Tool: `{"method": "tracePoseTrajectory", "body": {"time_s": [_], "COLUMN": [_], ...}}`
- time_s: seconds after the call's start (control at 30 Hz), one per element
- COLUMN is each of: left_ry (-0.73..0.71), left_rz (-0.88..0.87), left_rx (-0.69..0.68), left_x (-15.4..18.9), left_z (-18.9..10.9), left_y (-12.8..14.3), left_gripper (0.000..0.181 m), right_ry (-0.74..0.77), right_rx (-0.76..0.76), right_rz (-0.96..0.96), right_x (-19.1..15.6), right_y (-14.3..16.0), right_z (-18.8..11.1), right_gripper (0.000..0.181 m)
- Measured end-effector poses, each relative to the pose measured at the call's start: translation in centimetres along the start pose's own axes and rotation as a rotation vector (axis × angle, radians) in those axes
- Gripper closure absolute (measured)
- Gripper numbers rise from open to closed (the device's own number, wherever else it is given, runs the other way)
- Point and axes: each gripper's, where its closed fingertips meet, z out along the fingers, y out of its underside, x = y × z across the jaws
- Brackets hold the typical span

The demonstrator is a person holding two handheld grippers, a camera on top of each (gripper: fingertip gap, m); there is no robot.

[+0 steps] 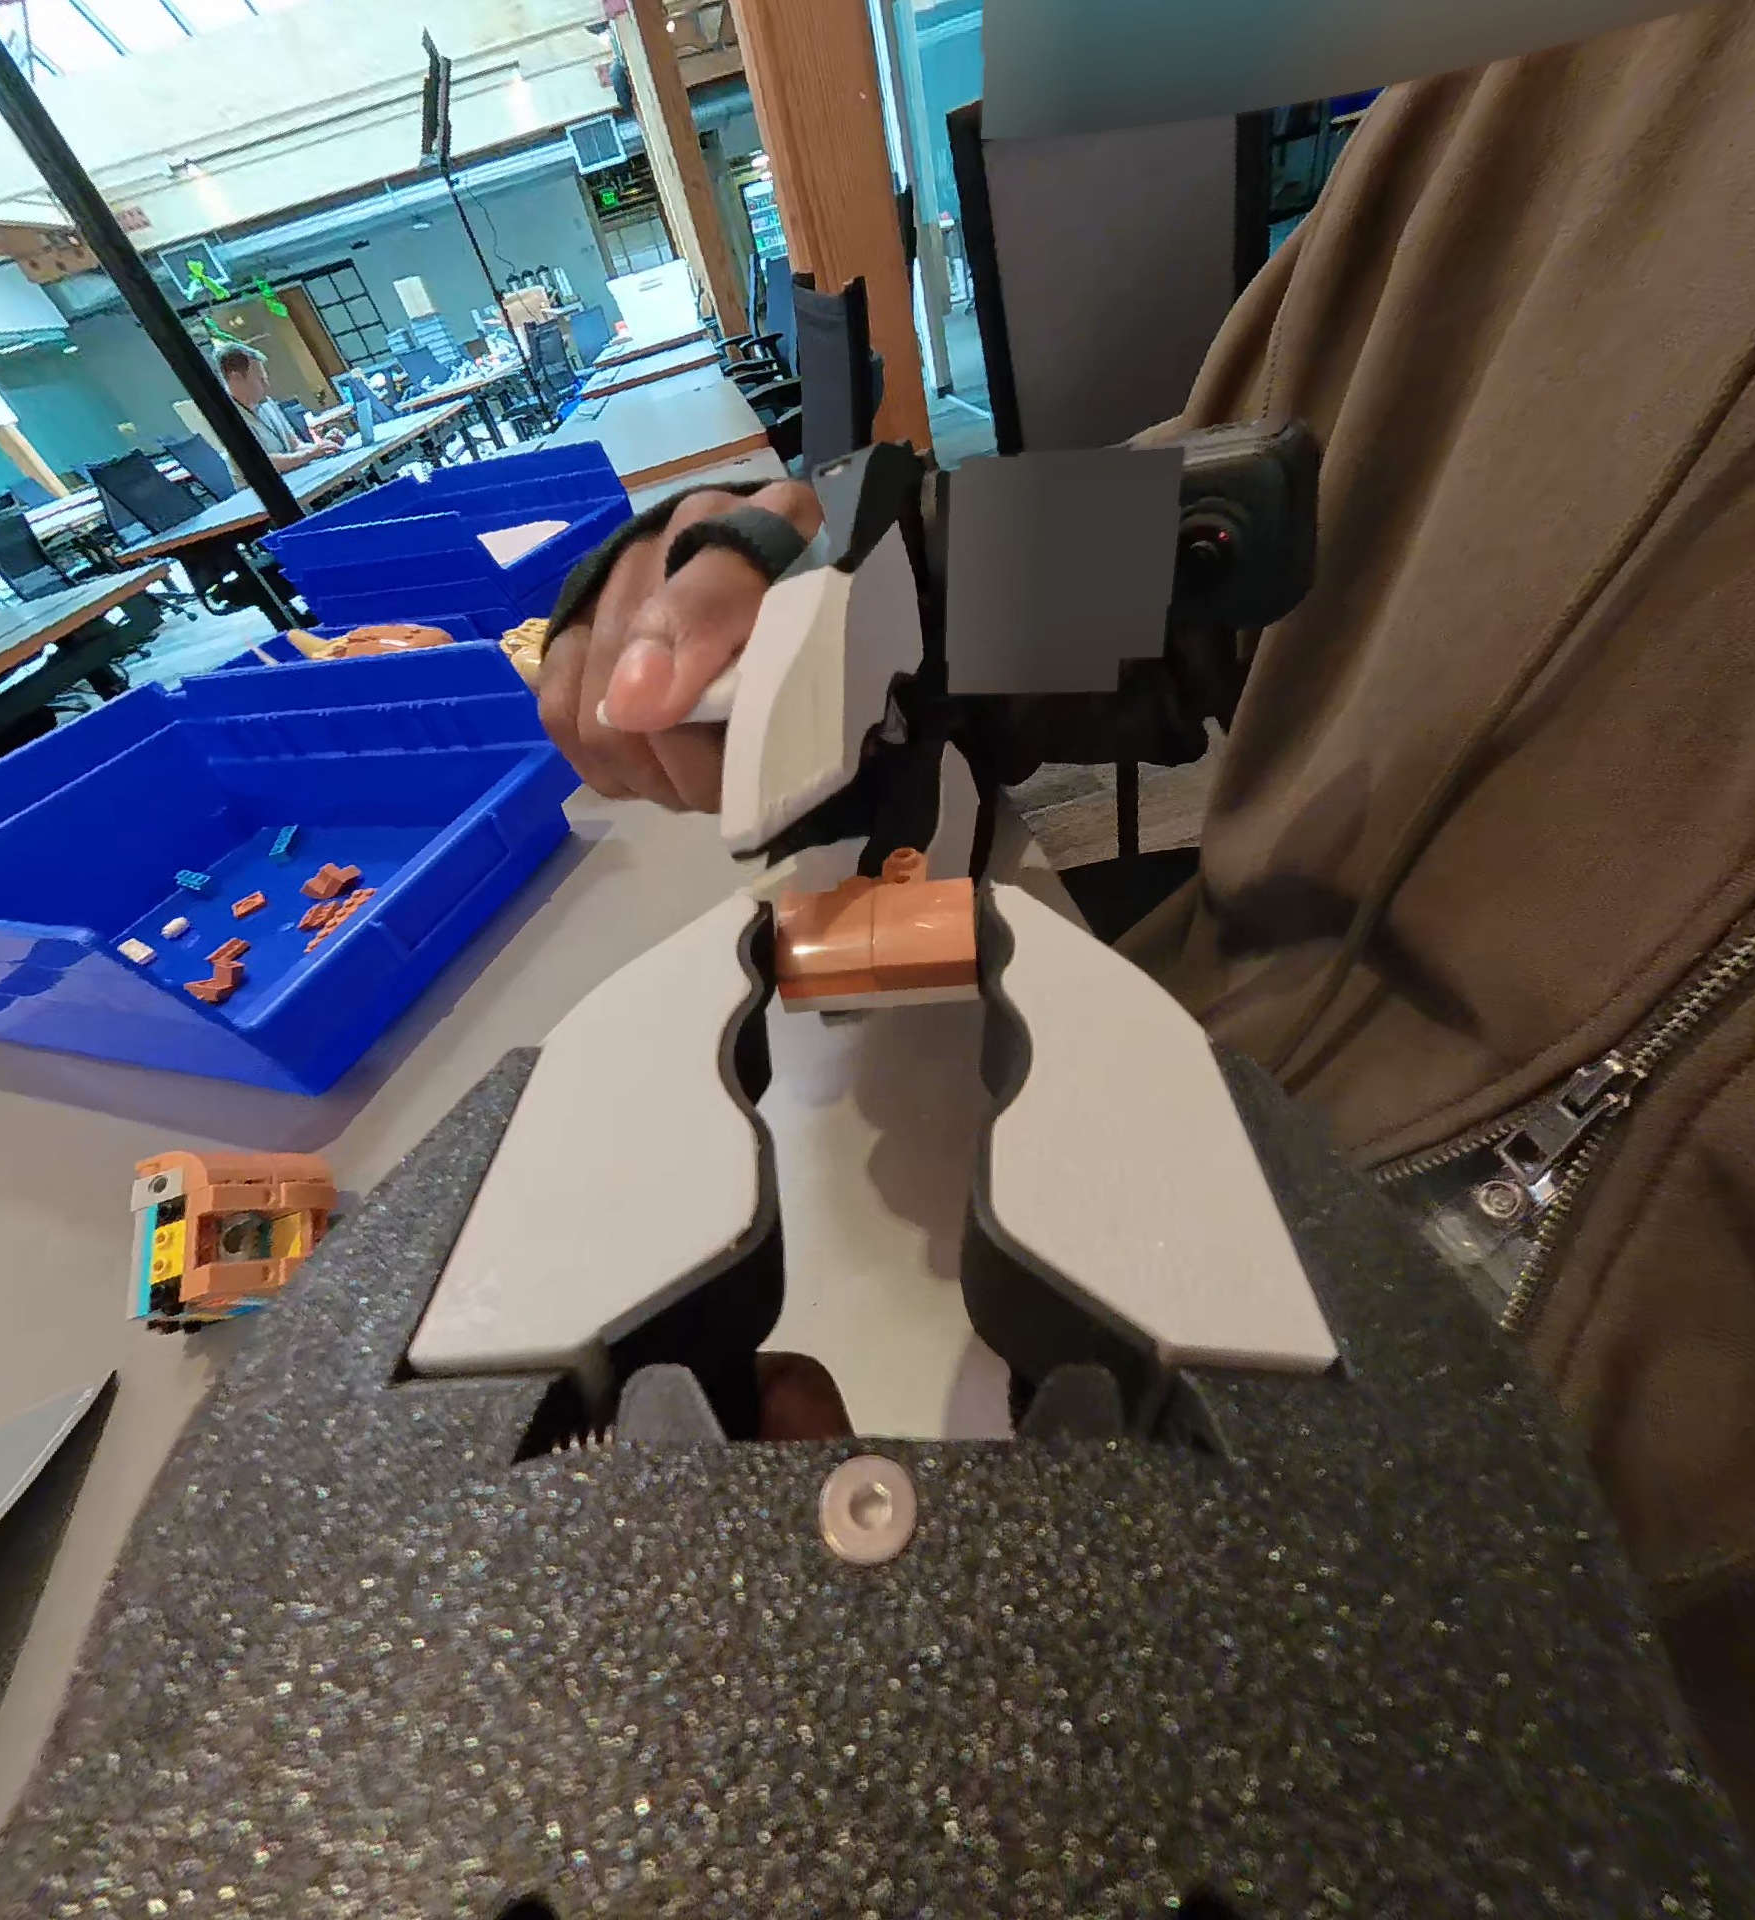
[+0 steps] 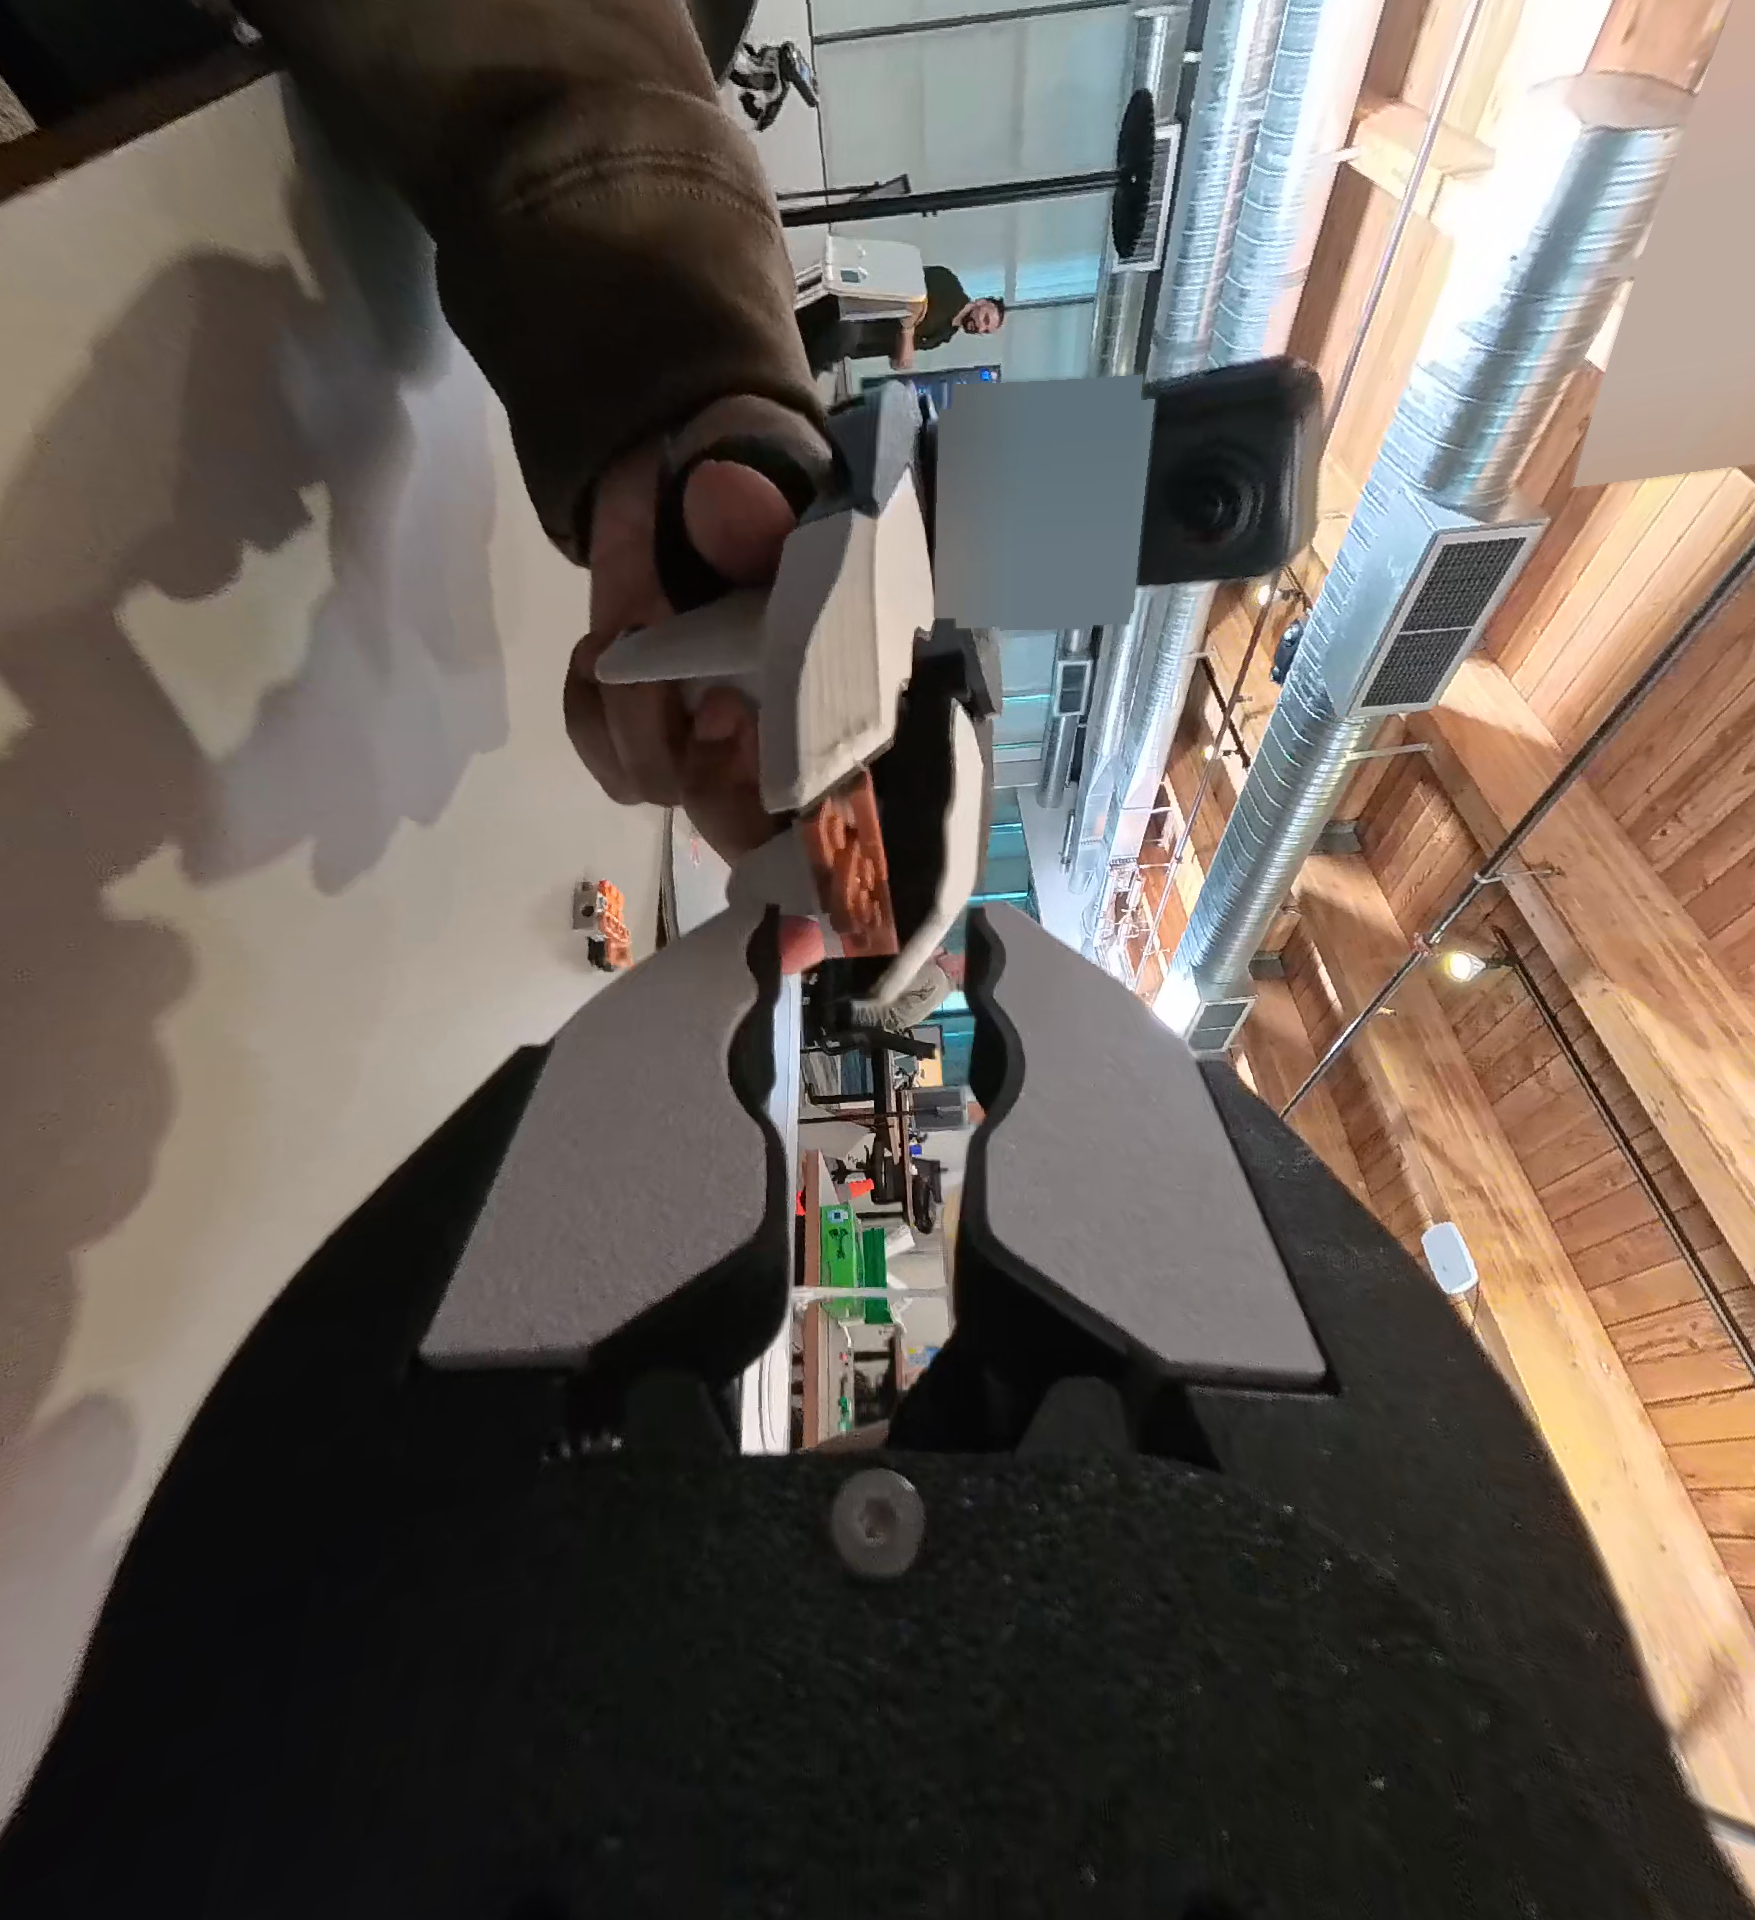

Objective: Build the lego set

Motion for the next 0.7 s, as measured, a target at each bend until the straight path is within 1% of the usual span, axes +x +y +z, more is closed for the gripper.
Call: {"method": "tracePoseTrajectory", "body": {"time_s": [0.1, 0.17, 0.2, 0.3, 0.4, 0.47, 0.53, 0.7], "left_ry": [-0.070, -0.137, -0.177, -0.259, -0.294, -0.283, -0.270, -0.229], "left_rz": [-0.011, -0.030, -0.036, -0.090, -0.122, -0.124, -0.142, -0.167], "left_rx": [-0.058, -0.153, -0.222, -0.419, -0.540, -0.591, -0.594, -0.653], "left_x": [-1.3, -2.7, -3.4, -4.9, -5.5, -5.4, -5.4, -5.5], "left_z": [-0.5, -0.9, -1.2, -2.2, -2.6, -2.6, -2.5, -2.9], "left_y": [1.5, 3.7, 5.1, 9.2, 11.9, 12.8, 12.9, 13.5], "left_gripper": [0.143, 0.144, 0.143, 0.143, 0.144, 0.144, 0.143, 0.143], "right_ry": [0.010, 0.017, 0.017, 0.029, 0.022, 0.016, 0.013, -0.020], "right_rx": [-0.040, -0.090, -0.117, -0.193, -0.278, -0.335, -0.370, -0.411], "right_rz": [0.032, 0.092, 0.135, 0.322, 0.537, 0.642, 0.720, 0.838], "right_x": [0.1, 0.1, 0.0, 0.0, -0.4, -0.8, -1.1, -2.0], "right_y": [1.3, 3.0, 4.1, 7.2, 10.2, 11.9, 13.0, 14.1], "right_z": [-0.2, -0.4, -0.5, -0.9, -1.1, -1.1, -1.0, 0.0], "right_gripper": [0.148, 0.148, 0.148, 0.151, 0.151, 0.148, 0.148, 0.149]}}
